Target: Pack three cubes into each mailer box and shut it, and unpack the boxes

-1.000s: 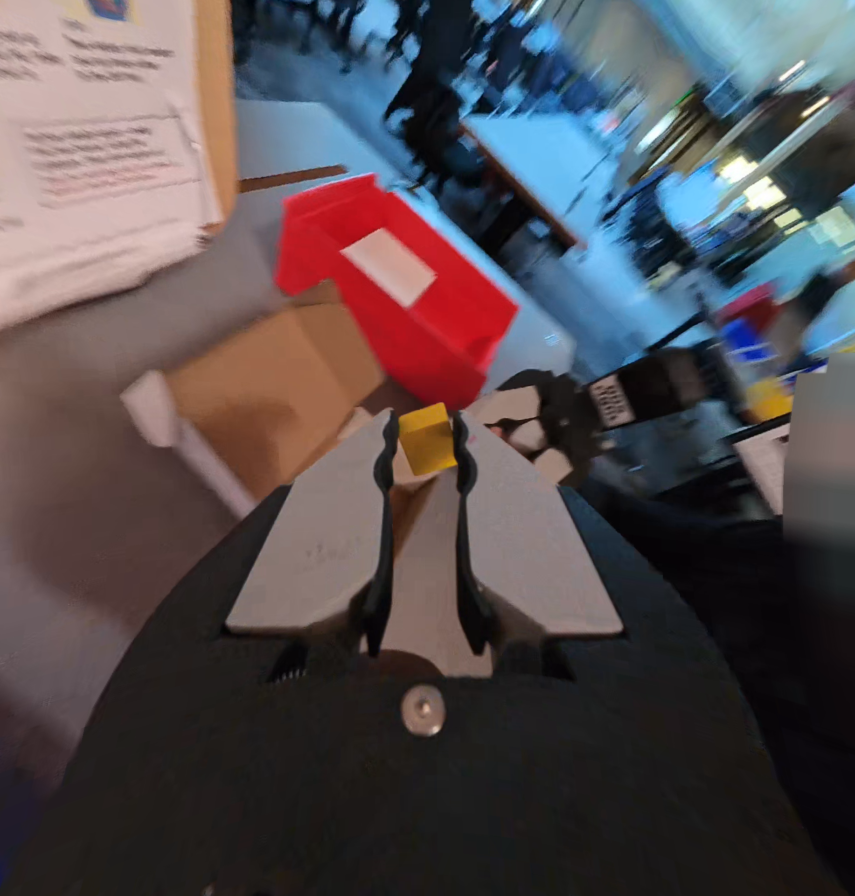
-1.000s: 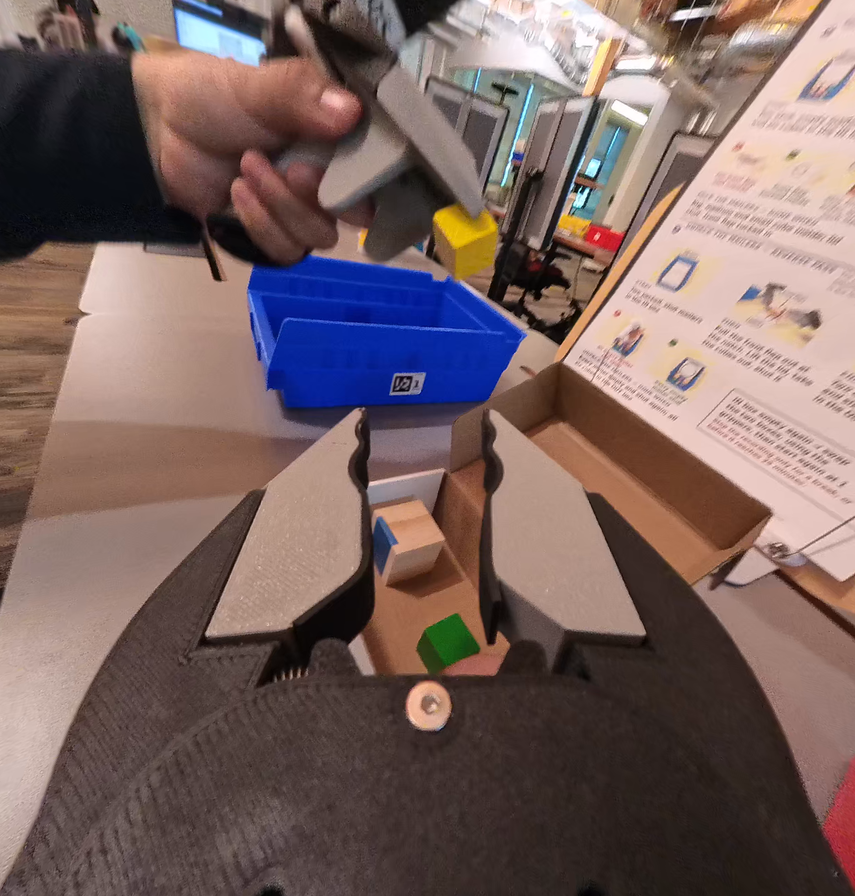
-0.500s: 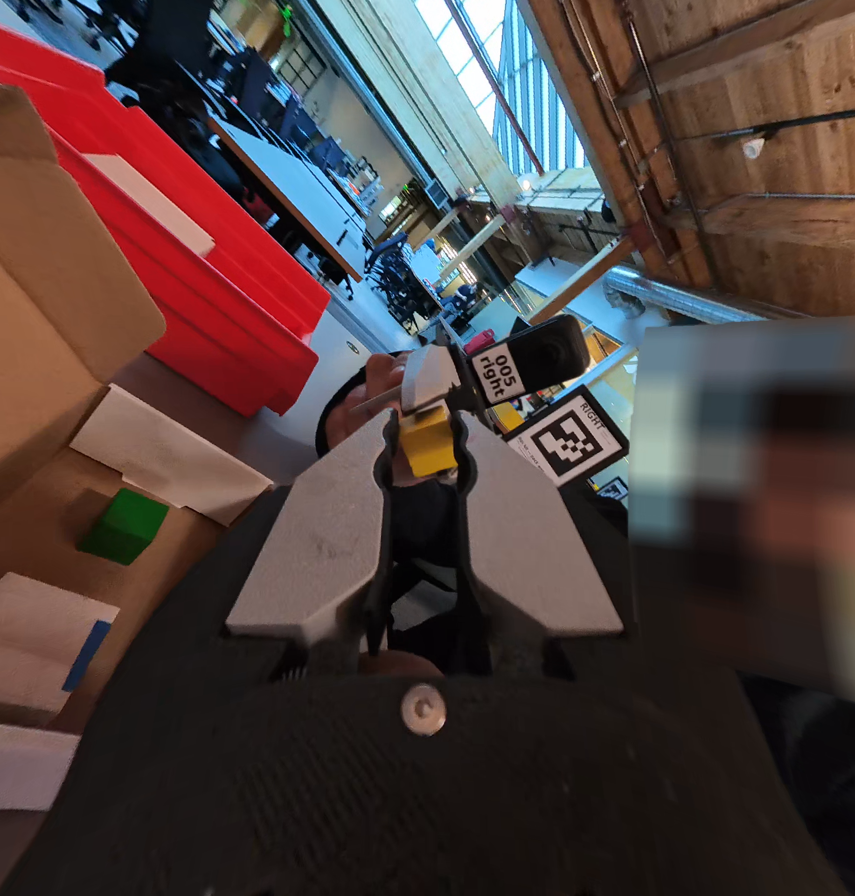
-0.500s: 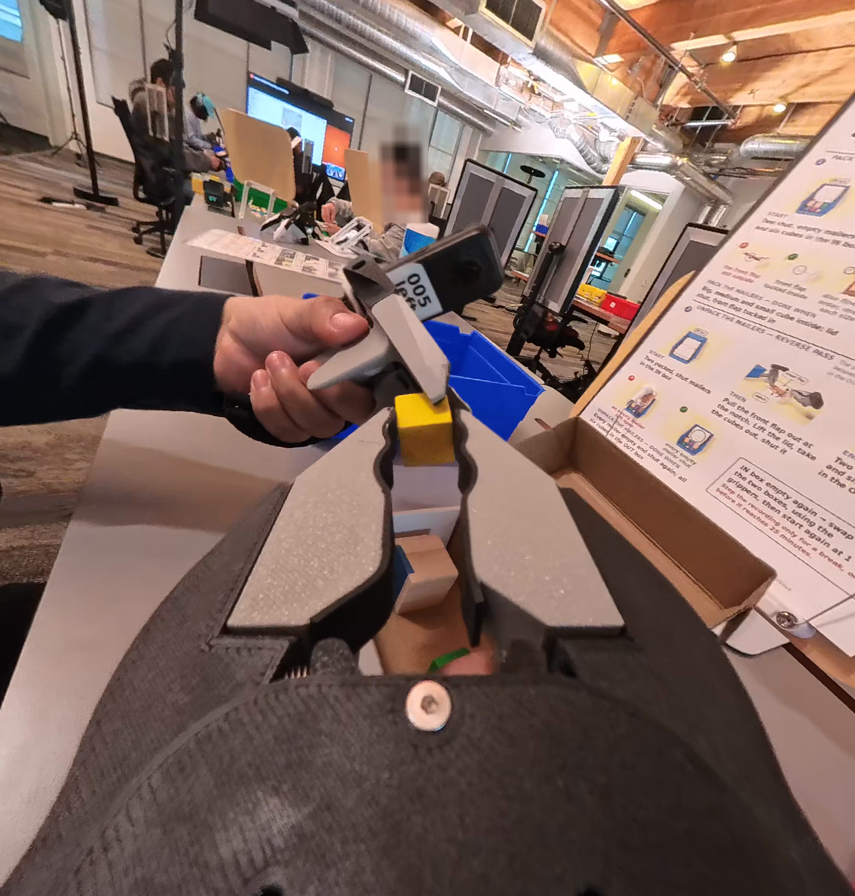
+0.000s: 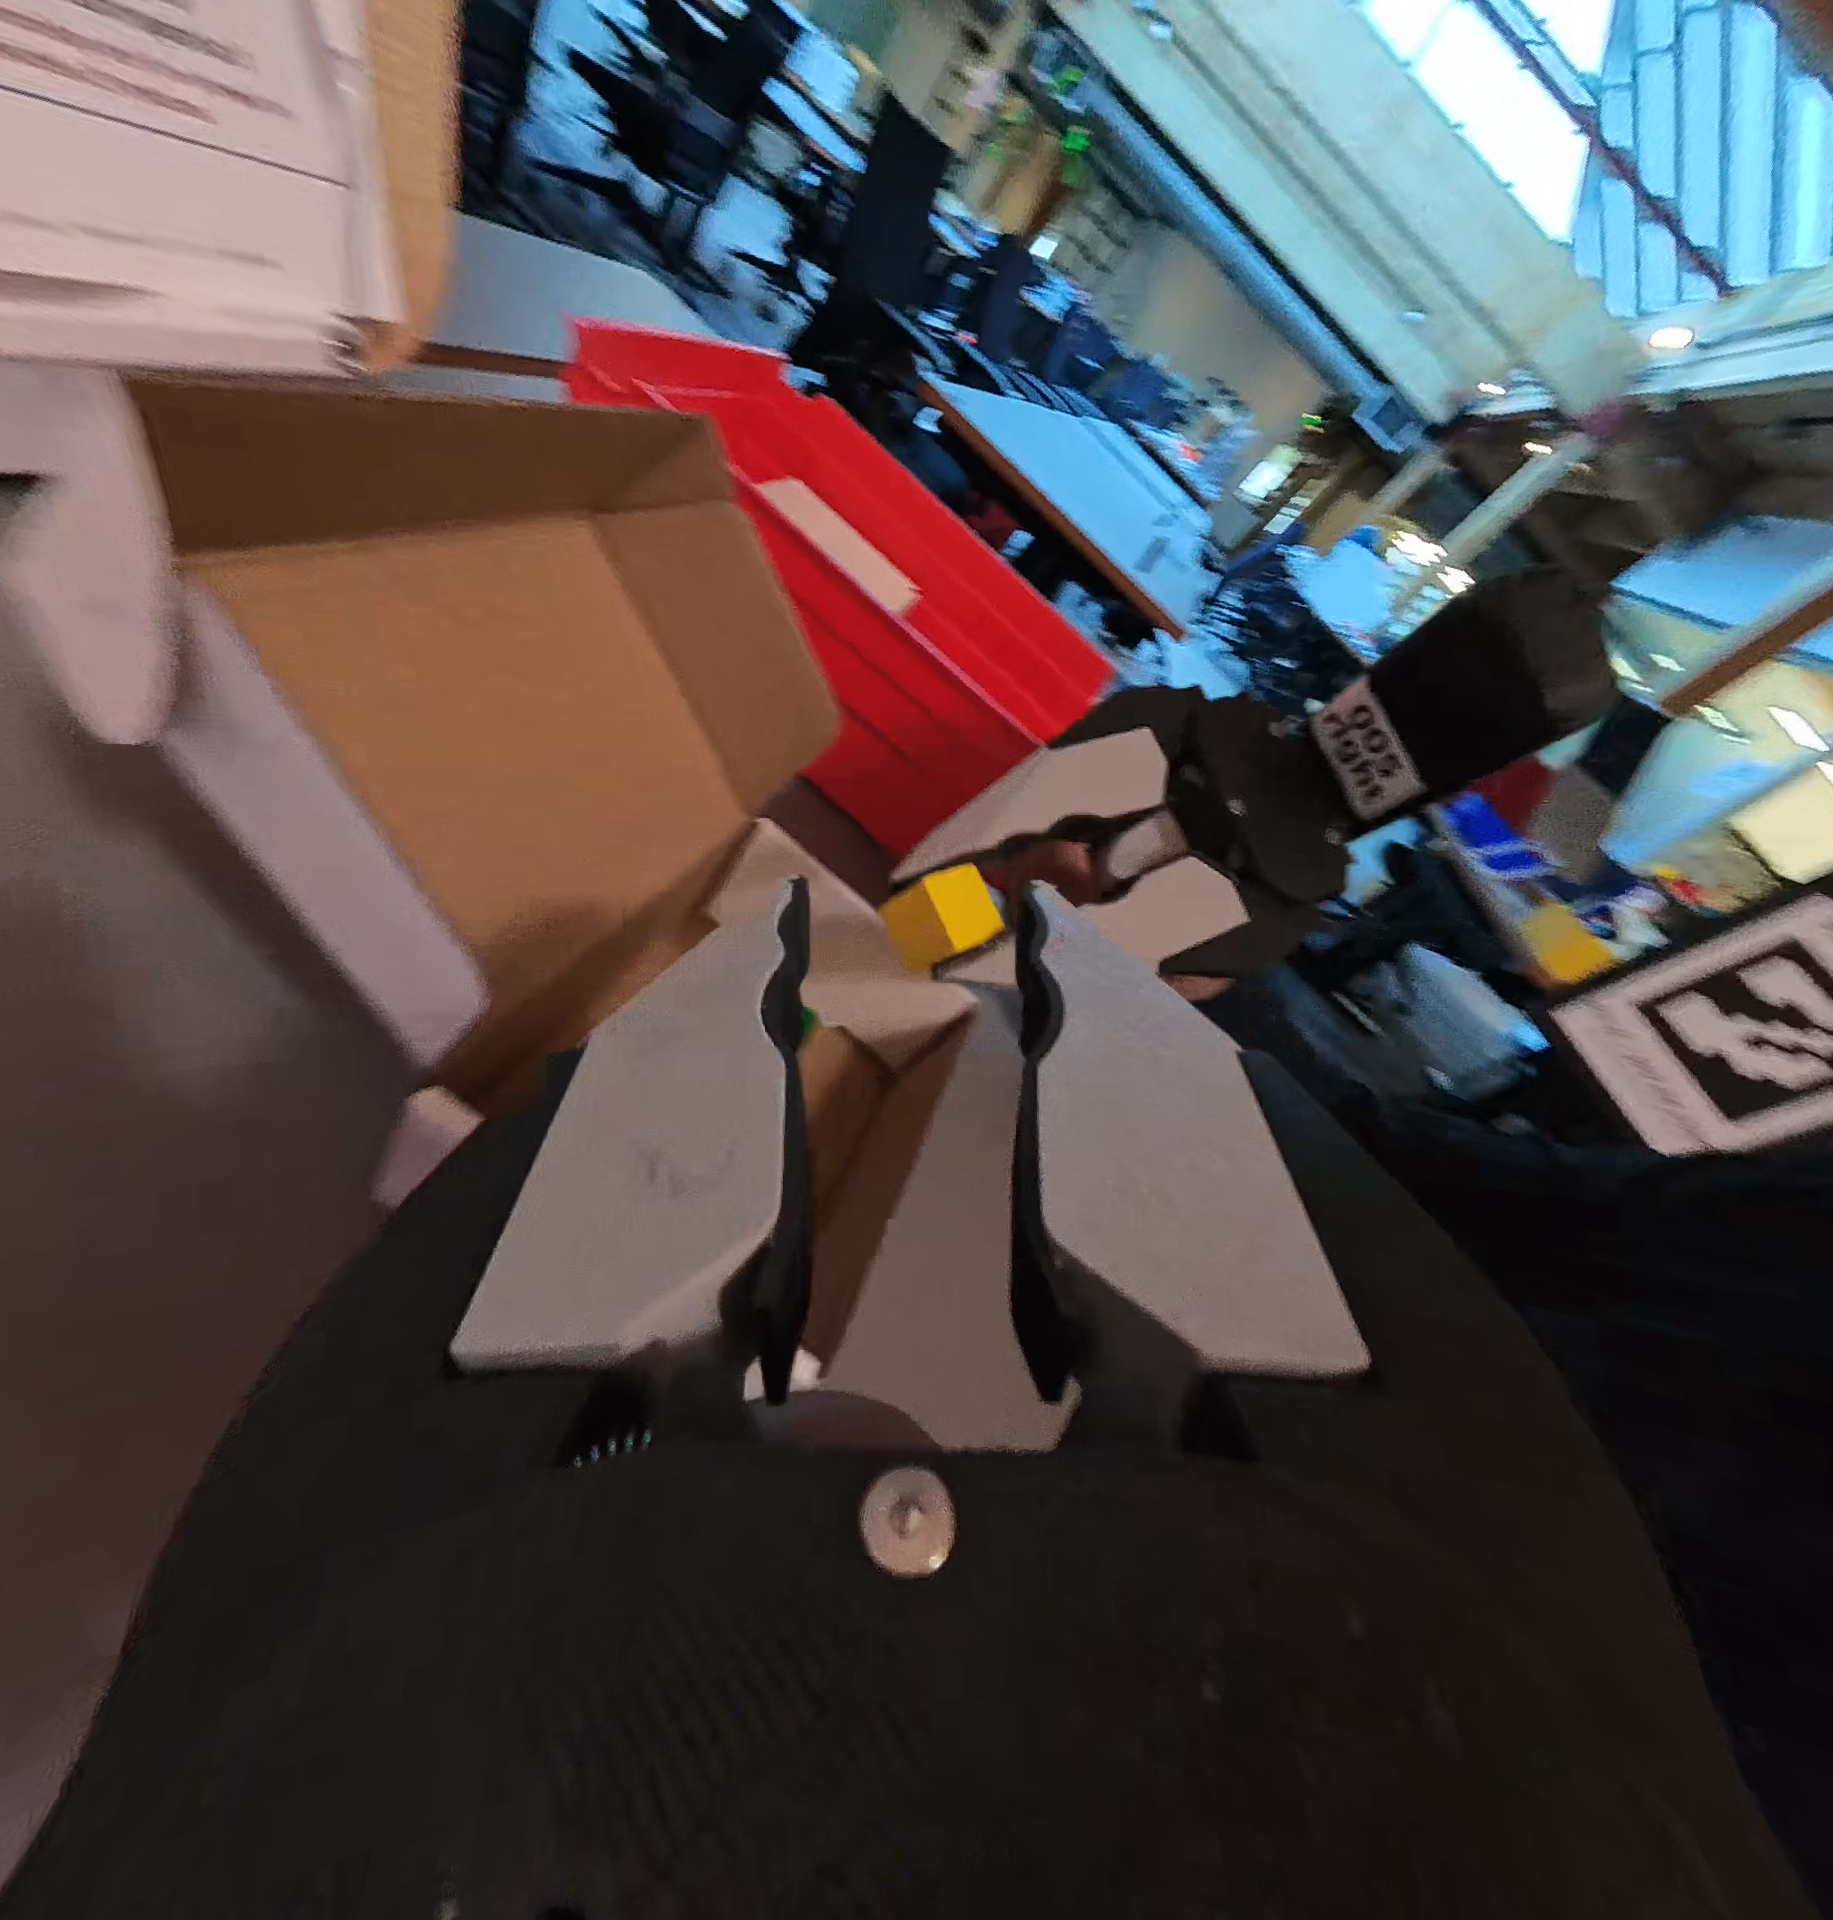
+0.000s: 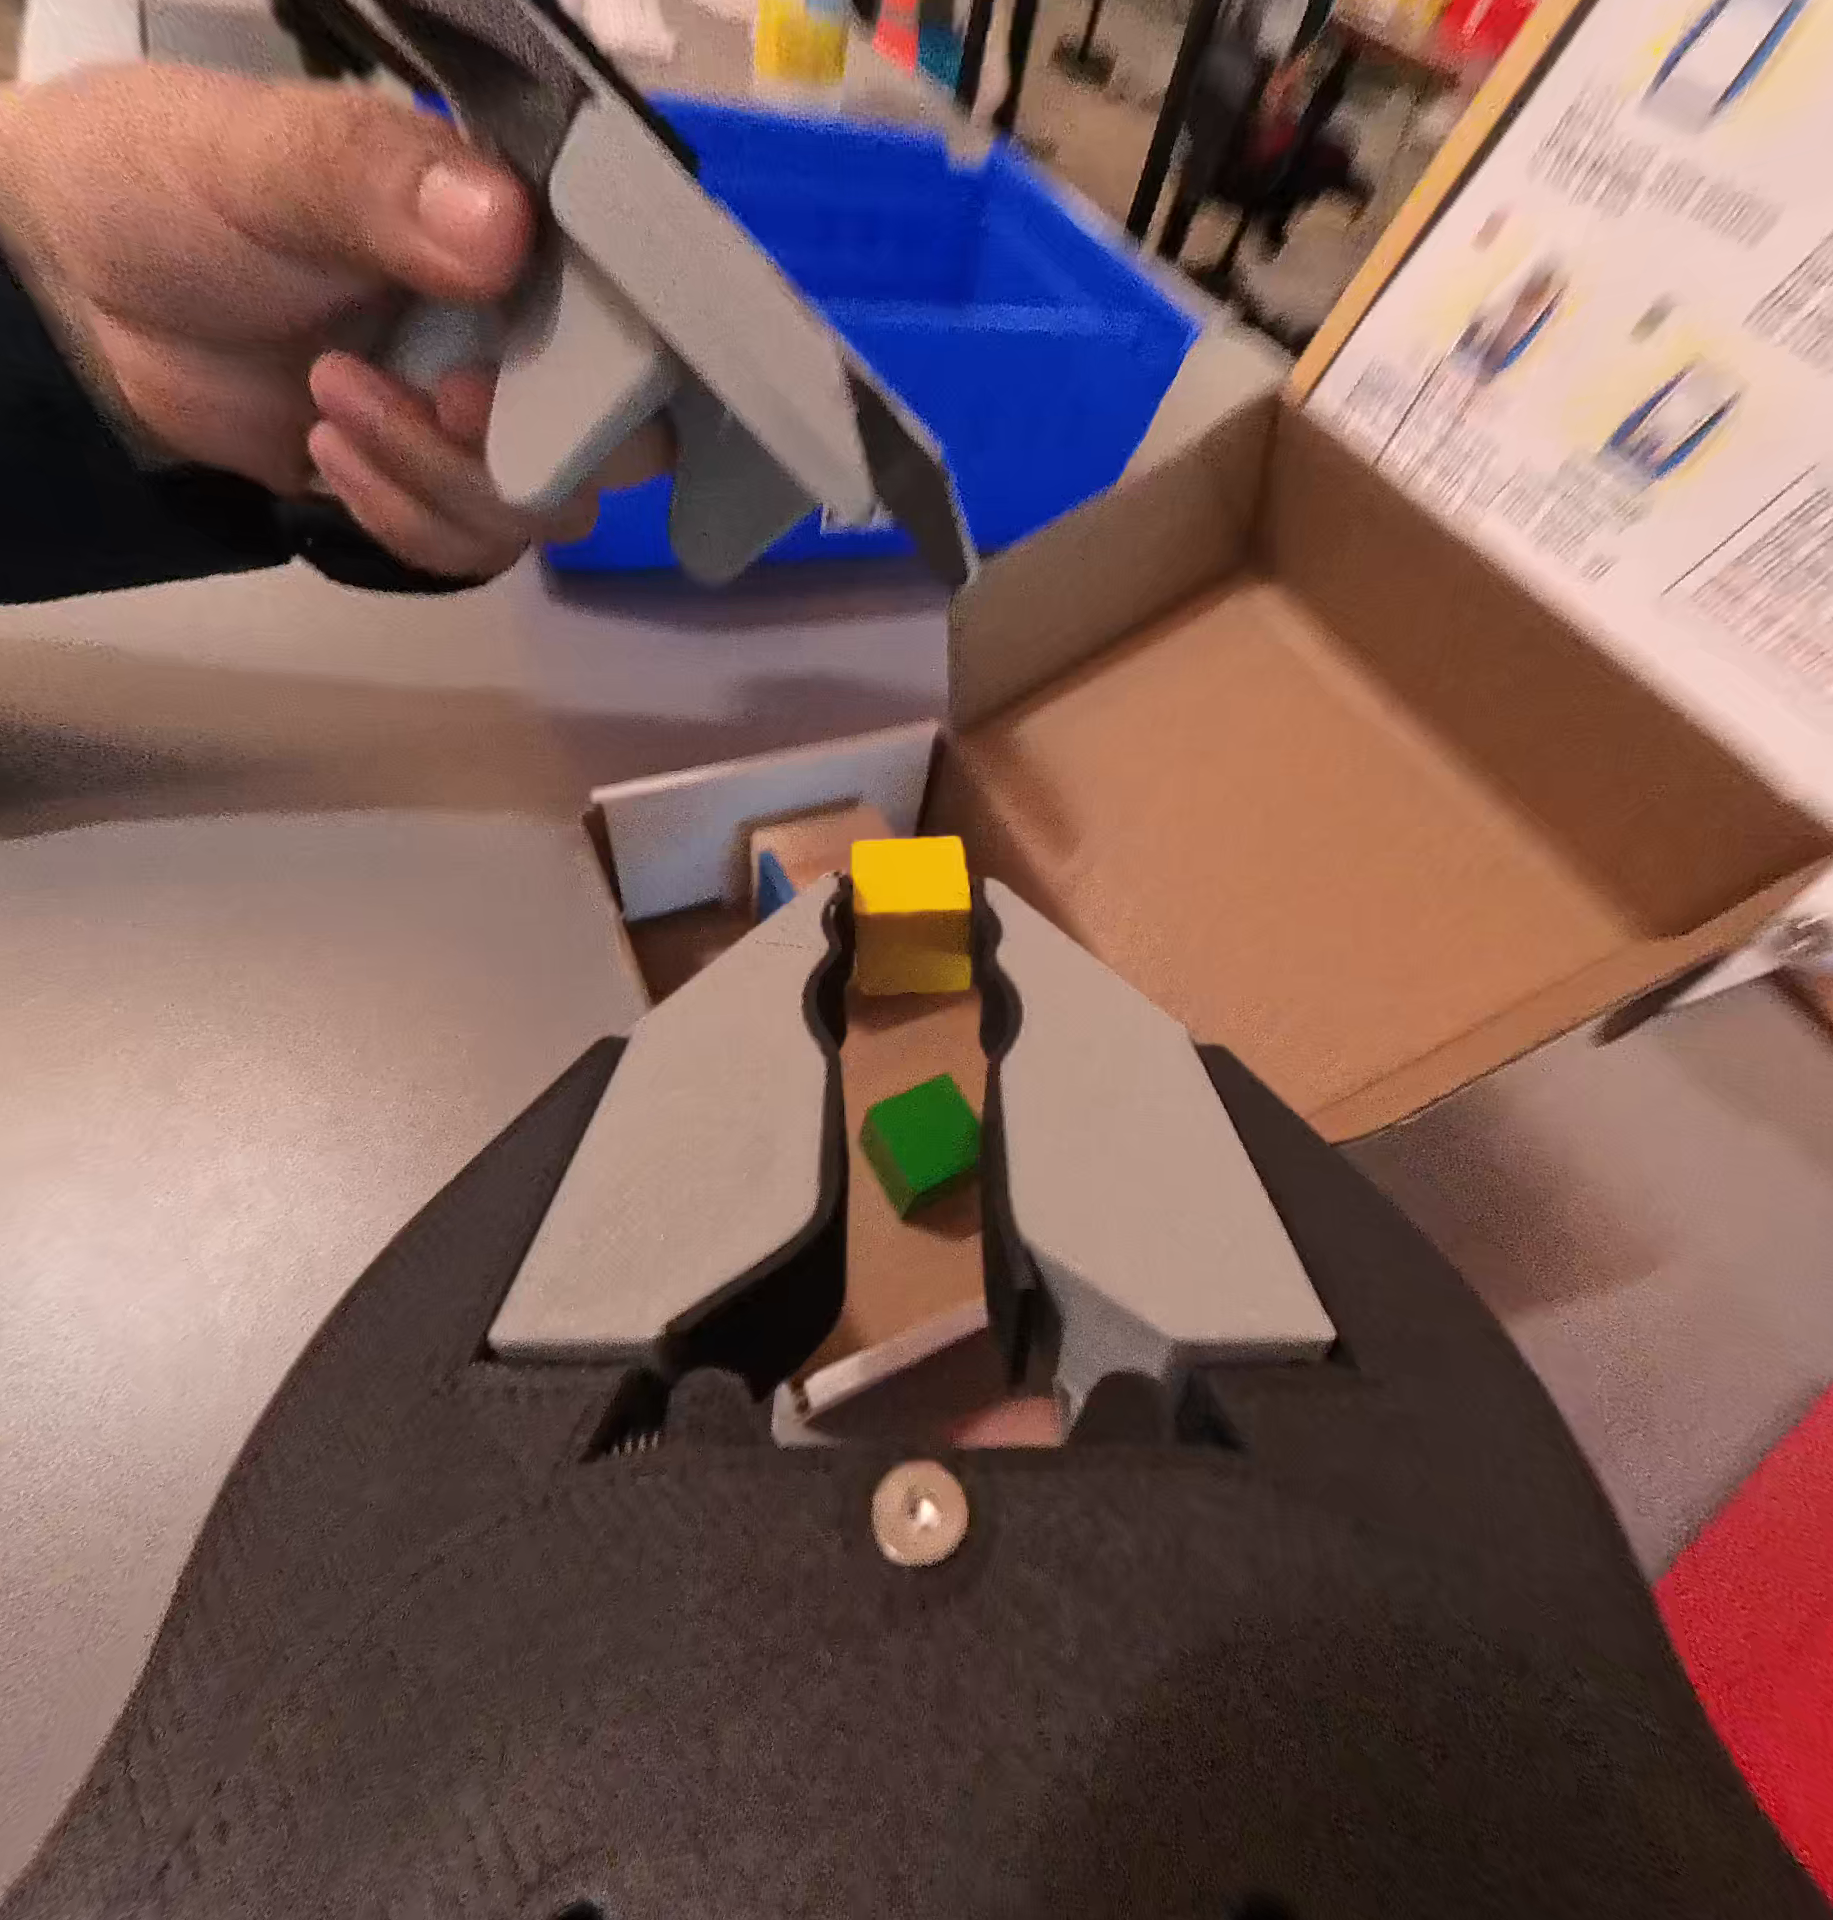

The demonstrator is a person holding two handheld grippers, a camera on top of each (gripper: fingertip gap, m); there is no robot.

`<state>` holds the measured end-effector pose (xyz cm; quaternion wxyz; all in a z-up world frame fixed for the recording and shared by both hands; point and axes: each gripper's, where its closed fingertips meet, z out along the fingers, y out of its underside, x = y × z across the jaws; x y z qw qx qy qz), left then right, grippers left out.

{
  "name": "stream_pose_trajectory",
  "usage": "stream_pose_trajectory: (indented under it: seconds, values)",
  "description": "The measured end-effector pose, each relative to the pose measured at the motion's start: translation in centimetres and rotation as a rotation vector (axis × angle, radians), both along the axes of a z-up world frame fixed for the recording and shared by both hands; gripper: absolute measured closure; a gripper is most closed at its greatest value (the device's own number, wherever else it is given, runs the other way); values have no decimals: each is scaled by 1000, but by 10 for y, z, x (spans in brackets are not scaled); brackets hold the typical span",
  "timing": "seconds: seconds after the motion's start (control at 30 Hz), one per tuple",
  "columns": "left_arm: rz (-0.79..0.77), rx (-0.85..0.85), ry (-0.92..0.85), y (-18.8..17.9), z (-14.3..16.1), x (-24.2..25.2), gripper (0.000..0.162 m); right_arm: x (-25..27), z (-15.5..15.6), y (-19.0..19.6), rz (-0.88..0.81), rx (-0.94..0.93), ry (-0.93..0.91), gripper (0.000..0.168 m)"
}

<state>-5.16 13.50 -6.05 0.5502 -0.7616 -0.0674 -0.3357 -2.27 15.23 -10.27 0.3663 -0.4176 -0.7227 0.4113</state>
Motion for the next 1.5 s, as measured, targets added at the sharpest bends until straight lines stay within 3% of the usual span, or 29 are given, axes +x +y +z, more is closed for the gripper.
stream_pose_trajectory:
  seconds: [0.03, 0.13, 0.27, 0.43, 0.5, 0.57, 0.73, 1.07, 1.37, 1.43, 1.5]
  values:
    - [51, -15, 16, 3, -5, -9, 125, 0, -11, -1, 16, -27, -73, 149]
    - [175, -82, 25, 11, -23, -31, 124, 1, -42, -5, 46, -50, -258, 148]
    - [228, -103, 71, 21, -30, -45, 129, -5, -46, -5, 43, 15, -273, 149]
    - [217, -70, 76, 27, -16, -48, 124, -11, -55, -5, 47, 119, -303, 149]
    - [226, -49, 94, 27, -10, -53, 124, -15, -54, -5, 33, 133, -284, 133]
    - [243, -26, 104, 27, -3, -59, 123, -18, -50, -5, 27, 119, -254, 127]
    - [315, 15, 100, 30, 5, -82, 123, -23, -24, 6, -24, 4, -144, 131]
    - [265, -94, 61, 52, -41, -82, 109, -25, 8, 69, -312, -146, 22, 129]
    - [262, -3, -88, 44, -30, -88, 98, -11, 45, 119, -544, -350, 246, 115]
    - [298, 12, -95, 40, -28, -95, 99, -6, 50, 133, -622, -360, 296, 120]
    - [366, 40, -100, 34, -26, -108, 116, 0, 56, 144, -700, -338, 345, 138]
